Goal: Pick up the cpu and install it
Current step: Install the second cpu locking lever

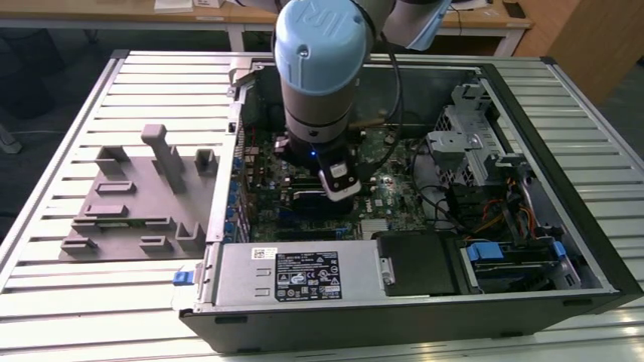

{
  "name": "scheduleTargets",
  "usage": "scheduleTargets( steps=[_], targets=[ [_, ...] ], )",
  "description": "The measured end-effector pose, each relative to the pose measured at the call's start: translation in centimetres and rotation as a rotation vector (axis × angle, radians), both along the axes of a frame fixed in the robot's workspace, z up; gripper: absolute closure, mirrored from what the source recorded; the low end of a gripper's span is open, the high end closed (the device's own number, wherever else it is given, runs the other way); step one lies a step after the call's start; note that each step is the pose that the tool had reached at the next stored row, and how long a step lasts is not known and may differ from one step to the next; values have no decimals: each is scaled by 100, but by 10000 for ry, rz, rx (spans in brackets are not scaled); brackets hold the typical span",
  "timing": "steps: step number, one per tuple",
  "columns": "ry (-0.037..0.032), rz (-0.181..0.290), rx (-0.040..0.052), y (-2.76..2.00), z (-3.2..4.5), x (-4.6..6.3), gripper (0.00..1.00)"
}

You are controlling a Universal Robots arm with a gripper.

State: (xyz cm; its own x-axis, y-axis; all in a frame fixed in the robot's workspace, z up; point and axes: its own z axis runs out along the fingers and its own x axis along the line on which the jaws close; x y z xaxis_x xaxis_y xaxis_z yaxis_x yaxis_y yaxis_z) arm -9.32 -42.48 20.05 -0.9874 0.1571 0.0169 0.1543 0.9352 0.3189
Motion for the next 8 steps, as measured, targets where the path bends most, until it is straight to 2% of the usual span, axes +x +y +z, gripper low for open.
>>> scheduleTargets(
  steps=[8],
  targets=[
    [-1, -2, 231, -5, -52, -52, 89]
  ],
)
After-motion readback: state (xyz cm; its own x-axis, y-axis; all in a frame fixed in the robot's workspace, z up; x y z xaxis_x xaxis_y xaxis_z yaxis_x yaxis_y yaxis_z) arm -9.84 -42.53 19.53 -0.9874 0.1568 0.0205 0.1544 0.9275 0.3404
